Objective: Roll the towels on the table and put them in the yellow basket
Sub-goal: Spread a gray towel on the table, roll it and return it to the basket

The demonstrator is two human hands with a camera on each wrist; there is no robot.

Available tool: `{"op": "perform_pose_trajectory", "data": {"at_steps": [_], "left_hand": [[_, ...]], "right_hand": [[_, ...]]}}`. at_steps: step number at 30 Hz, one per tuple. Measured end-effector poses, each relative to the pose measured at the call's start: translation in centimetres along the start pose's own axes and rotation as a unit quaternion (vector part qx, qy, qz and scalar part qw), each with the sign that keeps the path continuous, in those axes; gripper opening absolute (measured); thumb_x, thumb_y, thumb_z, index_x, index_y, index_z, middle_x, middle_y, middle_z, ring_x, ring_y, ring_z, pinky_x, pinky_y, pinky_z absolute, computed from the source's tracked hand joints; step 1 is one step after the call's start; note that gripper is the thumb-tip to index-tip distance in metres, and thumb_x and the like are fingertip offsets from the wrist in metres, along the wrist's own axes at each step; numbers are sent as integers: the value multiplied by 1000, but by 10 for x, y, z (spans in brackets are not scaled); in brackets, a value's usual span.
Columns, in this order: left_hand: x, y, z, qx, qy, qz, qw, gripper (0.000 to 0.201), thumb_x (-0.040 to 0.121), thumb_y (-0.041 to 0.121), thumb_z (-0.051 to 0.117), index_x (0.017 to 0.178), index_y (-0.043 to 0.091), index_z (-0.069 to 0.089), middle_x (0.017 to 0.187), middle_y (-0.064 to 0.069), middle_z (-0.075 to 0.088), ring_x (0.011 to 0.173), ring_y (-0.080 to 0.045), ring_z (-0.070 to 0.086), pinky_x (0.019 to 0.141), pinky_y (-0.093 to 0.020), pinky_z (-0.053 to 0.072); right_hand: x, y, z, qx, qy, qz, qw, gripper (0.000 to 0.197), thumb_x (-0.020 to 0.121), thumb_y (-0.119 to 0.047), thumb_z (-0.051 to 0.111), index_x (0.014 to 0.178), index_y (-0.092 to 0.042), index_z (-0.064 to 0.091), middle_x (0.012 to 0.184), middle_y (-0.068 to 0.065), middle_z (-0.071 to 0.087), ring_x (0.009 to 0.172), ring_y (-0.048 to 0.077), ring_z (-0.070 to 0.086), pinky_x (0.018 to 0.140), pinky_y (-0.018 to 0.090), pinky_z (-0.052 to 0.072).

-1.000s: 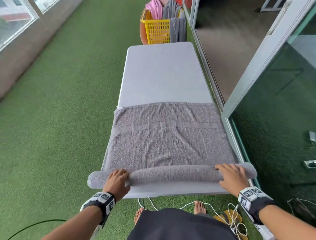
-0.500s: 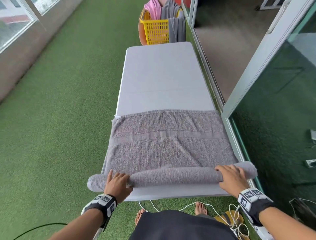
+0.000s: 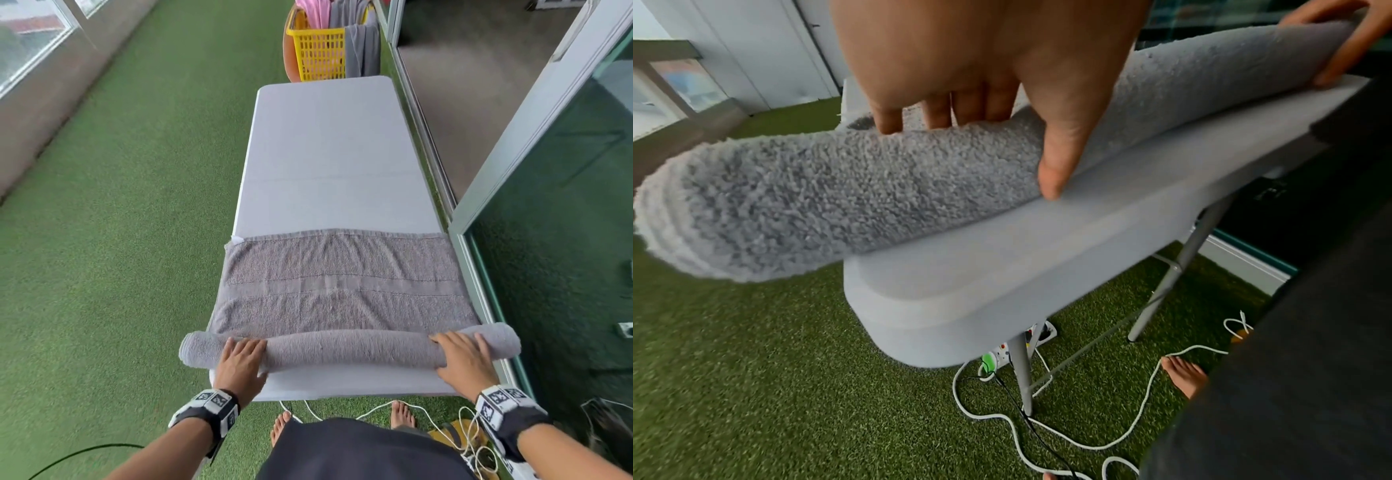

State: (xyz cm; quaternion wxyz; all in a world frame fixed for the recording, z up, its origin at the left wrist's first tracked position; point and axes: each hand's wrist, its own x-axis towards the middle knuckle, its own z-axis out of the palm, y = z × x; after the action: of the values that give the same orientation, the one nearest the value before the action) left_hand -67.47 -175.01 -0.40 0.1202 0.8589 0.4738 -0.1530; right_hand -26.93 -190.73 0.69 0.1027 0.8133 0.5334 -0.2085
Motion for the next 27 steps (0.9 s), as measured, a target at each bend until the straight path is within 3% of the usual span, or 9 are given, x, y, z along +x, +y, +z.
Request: {"op": "perform_pose_trajectory", "data": {"at_steps": [4,7,11,13,15,18,22,25,27], "left_hand": [[16,-1,-23,5,13,6,1000,46,88,51,47,125,25,56,128,8,58,120,-14,50,118,-49,13],[29,-6,-36,-48,38,-20,998,65,96,51,13,151,19,22,153,5,30,141,-18,28,119,-45,2],[29,-8,-28,-41,-20,-11,999,81,93,66,27,151,20,-6,150,8,-9,142,-11,-7,117,-41,-10],[23,-9,-18,-10,-23,6,1000,89,85,66,49,152,19,13,153,5,10,145,-15,12,118,-45,0],[19,-10,-9,-14,15,35,999,67,76,51,69,133,18,54,138,1,52,128,-24,49,115,-49,24],[22,-10,-14,-19,46,56,997,38,75,51,63,101,24,65,104,5,61,96,-15,52,95,-41,43],[34,-14,-30,-30,44,50,997,72,84,58,11,139,21,40,121,1,49,101,-12,42,98,-35,38],[35,-11,-29,-69,43,13,997,68,98,56,20,153,19,4,156,0,17,141,-20,23,119,-42,13],[31,-9,-18,-47,13,27,998,81,94,62,33,152,21,-6,155,2,-4,145,-18,0,118,-41,-5]], "right_hand": [[22,1,-23,2,-23,10,1000,32,83,-31,61,113,-38,55,122,-17,55,123,10,46,118,48,14],[35,-4,-41,24,24,7,999,52,92,-26,47,143,-35,39,152,-12,34,140,11,31,120,51,6],[30,-13,-31,61,-3,-2,998,69,95,-68,26,154,-33,15,159,-18,13,149,8,7,117,47,-10],[18,-14,-17,19,-12,-4,1000,83,88,-73,39,155,-32,11,161,-15,11,150,9,3,116,47,-12],[7,-15,-8,-23,2,-2,1000,86,83,-65,57,153,-32,18,160,-12,20,149,11,12,118,49,-7],[9,-13,-13,-27,8,4,1000,63,82,-42,67,138,-36,39,143,-16,45,137,8,36,120,50,7],[36,-11,-37,5,-17,10,1000,58,88,-32,57,143,-31,37,148,-11,42,137,11,37,120,53,7],[47,-9,-45,52,30,2,998,62,95,-39,48,150,-32,21,161,-10,16,148,13,16,120,55,0],[42,-11,-40,66,13,-14,998,70,94,-62,40,152,-38,6,157,-19,2,150,11,4,117,51,-9]]}}
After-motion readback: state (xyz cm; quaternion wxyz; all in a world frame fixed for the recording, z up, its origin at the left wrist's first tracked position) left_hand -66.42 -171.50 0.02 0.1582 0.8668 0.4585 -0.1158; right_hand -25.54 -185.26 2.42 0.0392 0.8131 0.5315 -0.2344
